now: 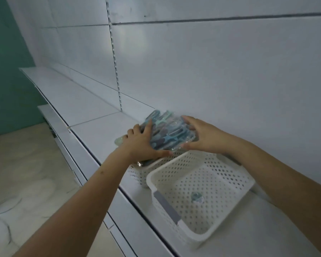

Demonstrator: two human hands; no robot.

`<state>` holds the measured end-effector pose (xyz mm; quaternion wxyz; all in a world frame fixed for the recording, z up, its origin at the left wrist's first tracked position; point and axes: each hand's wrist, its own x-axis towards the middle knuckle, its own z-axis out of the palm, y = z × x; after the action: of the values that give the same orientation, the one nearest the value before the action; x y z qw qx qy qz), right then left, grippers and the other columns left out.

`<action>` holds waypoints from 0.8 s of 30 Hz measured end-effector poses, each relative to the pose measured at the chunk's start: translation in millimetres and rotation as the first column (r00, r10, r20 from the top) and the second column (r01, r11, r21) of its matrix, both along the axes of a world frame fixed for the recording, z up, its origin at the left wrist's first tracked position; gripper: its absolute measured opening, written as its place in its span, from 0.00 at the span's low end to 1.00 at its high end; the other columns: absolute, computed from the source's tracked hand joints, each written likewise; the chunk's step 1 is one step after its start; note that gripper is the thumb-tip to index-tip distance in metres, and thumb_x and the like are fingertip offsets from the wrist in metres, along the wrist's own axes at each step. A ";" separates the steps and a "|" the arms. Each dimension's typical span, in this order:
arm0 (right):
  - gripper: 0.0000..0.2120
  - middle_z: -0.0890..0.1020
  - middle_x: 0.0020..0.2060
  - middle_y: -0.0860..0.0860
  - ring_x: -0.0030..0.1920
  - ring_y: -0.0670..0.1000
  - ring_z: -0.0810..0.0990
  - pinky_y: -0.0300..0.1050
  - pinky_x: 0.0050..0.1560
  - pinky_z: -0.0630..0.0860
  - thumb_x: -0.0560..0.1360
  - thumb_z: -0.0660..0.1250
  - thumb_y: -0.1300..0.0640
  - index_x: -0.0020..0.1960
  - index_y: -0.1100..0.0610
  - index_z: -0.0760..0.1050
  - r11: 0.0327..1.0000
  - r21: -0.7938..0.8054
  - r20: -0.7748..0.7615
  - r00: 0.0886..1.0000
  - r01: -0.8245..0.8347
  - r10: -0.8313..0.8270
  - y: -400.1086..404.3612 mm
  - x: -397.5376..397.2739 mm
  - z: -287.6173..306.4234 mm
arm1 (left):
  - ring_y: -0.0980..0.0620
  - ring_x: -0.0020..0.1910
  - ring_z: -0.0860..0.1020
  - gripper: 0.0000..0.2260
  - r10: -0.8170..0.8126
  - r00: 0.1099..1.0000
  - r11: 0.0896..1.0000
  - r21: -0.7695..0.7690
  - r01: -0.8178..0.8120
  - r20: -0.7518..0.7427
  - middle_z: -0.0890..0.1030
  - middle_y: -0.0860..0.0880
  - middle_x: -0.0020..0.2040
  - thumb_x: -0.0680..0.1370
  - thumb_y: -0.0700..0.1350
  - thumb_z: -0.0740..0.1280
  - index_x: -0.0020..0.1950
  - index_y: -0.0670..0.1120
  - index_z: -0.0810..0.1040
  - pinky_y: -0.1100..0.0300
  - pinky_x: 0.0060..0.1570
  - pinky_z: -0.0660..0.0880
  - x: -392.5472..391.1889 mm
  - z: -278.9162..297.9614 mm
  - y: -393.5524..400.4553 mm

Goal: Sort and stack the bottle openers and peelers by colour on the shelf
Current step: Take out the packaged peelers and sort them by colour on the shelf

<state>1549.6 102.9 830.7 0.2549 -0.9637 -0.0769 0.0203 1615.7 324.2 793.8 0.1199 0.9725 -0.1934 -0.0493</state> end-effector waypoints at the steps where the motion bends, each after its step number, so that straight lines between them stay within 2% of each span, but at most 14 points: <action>1: 0.45 0.60 0.77 0.47 0.73 0.49 0.65 0.45 0.71 0.65 0.72 0.73 0.43 0.79 0.44 0.48 0.999 0.014 -0.003 0.999 -0.032 0.032 -0.6 4.6 -1.7 | 0.38 0.75 0.57 0.59 0.007 1.000 1.000 0.014 -0.007 0.018 0.54 0.42 0.78 0.61 0.80 0.62 0.80 0.55 0.36 0.40 0.72 0.58 5.7 -0.9 -1.2; 4: 0.45 0.60 0.76 0.48 0.72 0.49 0.66 0.45 0.71 0.65 0.72 0.72 0.41 0.79 0.44 0.47 0.997 0.014 0.022 0.997 -0.078 0.078 -1.6 18.1 -5.7 | 0.40 0.71 0.61 0.58 0.040 0.998 0.999 -0.021 -0.039 0.040 0.60 0.42 0.73 0.62 0.78 0.66 0.80 0.55 0.38 0.41 0.69 0.65 16.3 -2.7 0.5; 6: 0.44 0.60 0.76 0.47 0.72 0.49 0.66 0.47 0.70 0.66 0.72 0.70 0.38 0.79 0.44 0.48 0.996 0.022 0.046 0.996 -0.081 0.080 -0.6 25.9 -4.8 | 0.40 0.70 0.64 0.60 0.047 0.998 0.997 -0.051 -0.049 -0.030 0.61 0.42 0.73 0.62 0.74 0.70 0.79 0.56 0.36 0.42 0.67 0.69 21.3 -0.5 5.2; 8: 0.44 0.60 0.76 0.46 0.71 0.48 0.66 0.48 0.70 0.67 0.71 0.68 0.35 0.79 0.43 0.48 0.998 0.030 0.042 0.997 -0.060 0.059 -0.5 29.6 -3.5 | 0.40 0.68 0.68 0.63 0.015 0.993 1.000 0.009 -0.014 -0.120 0.59 0.44 0.73 0.61 0.73 0.73 0.78 0.57 0.31 0.43 0.66 0.72 21.6 2.8 7.2; 10: 0.45 0.60 0.76 0.45 0.71 0.47 0.66 0.49 0.69 0.69 0.69 0.67 0.32 0.79 0.42 0.49 0.998 0.049 0.029 0.999 -0.031 0.030 1.8 31.3 -3.3 | 0.40 0.66 0.70 0.64 -0.014 0.991 0.998 0.064 0.023 -0.131 0.58 0.45 0.72 0.60 0.73 0.73 0.76 0.58 0.29 0.43 0.63 0.74 21.7 0.5 8.6; 12: 0.46 0.62 0.75 0.45 0.70 0.47 0.67 0.52 0.70 0.69 0.67 0.66 0.31 0.78 0.43 0.50 0.995 0.096 0.039 0.999 0.028 -0.032 4.5 31.3 -2.1 | 0.42 0.62 0.73 0.62 -0.010 0.994 1.000 0.006 0.011 -0.106 0.62 0.45 0.70 0.59 0.72 0.72 0.77 0.59 0.32 0.44 0.60 0.76 21.4 -2.0 11.0; 14: 0.42 0.64 0.74 0.46 0.68 0.48 0.70 0.53 0.68 0.71 0.70 0.67 0.34 0.78 0.45 0.54 0.976 0.159 0.072 0.985 0.147 -0.160 7.1 30.7 -0.3 | 0.45 0.58 0.76 0.58 -0.004 0.997 0.993 -0.115 -0.005 -0.077 0.68 0.46 0.65 0.61 0.67 0.74 0.79 0.59 0.40 0.48 0.58 0.77 24.2 -2.9 16.3; 16: 0.35 0.69 0.71 0.47 0.64 0.49 0.74 0.52 0.66 0.72 0.74 0.67 0.39 0.77 0.48 0.58 0.903 0.287 0.065 0.934 0.321 -0.353 9.7 28.0 0.1 | 0.47 0.54 0.77 0.54 -0.024 0.997 0.980 -0.198 0.009 -0.072 0.74 0.48 0.61 0.63 0.63 0.77 0.79 0.55 0.47 0.51 0.55 0.77 31.1 0.6 22.5; 17: 0.32 0.72 0.68 0.48 0.62 0.50 0.77 0.53 0.65 0.73 0.76 0.67 0.42 0.75 0.50 0.62 0.836 0.374 0.017 0.899 0.401 -0.439 12.4 25.6 0.2 | 0.47 0.53 0.77 0.53 -0.038 0.996 0.976 -0.216 0.019 -0.082 0.75 0.48 0.60 0.64 0.61 0.78 0.79 0.54 0.50 0.53 0.53 0.77 34.9 3.5 24.9; 19: 0.23 0.80 0.57 0.53 0.53 0.53 0.83 0.53 0.60 0.78 0.78 0.67 0.49 0.69 0.58 0.69 0.673 0.538 -0.168 0.847 0.508 -0.505 20.9 16.8 1.5 | 0.48 0.52 0.77 0.51 -0.061 0.990 0.975 -0.219 0.032 -0.126 0.77 0.48 0.61 0.66 0.59 0.78 0.79 0.51 0.52 0.56 0.51 0.76 41.3 8.2 27.5; 20: 0.18 0.82 0.53 0.57 0.49 0.54 0.84 0.51 0.57 0.80 0.79 0.66 0.53 0.65 0.62 0.72 0.605 0.593 -0.272 0.839 0.532 -0.472 27.8 11.1 3.2 | 0.48 0.53 0.77 0.51 -0.075 0.986 0.976 -0.211 0.043 -0.146 0.77 0.47 0.63 0.66 0.59 0.78 0.79 0.51 0.52 0.56 0.52 0.75 43.7 10.1 27.8; 22: 0.14 0.83 0.50 0.64 0.47 0.57 0.86 0.47 0.50 0.83 0.80 0.65 0.58 0.58 0.68 0.74 0.520 0.636 -0.452 0.822 0.570 -0.347 43.4 2.0 6.9 | 0.49 0.53 0.76 0.50 -0.105 0.979 0.981 -0.180 0.073 -0.173 0.77 0.48 0.62 0.66 0.61 0.78 0.78 0.49 0.53 0.56 0.53 0.75 48.6 12.8 28.1; 24: 0.14 0.82 0.51 0.68 0.48 0.60 0.85 0.47 0.49 0.83 0.80 0.65 0.61 0.59 0.71 0.73 0.466 0.649 -0.569 0.790 0.602 -0.228 59.1 -0.3 11.1 | 0.49 0.52 0.76 0.47 -0.122 0.970 0.985 -0.148 0.092 -0.211 0.77 0.50 0.59 0.65 0.64 0.77 0.75 0.49 0.58 0.56 0.52 0.75 53.3 16.2 29.6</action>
<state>1549.3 162.0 841.8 0.6688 -0.7004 0.2201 0.1170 1669.0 353.8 810.0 0.2040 0.9388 -0.2342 -0.1492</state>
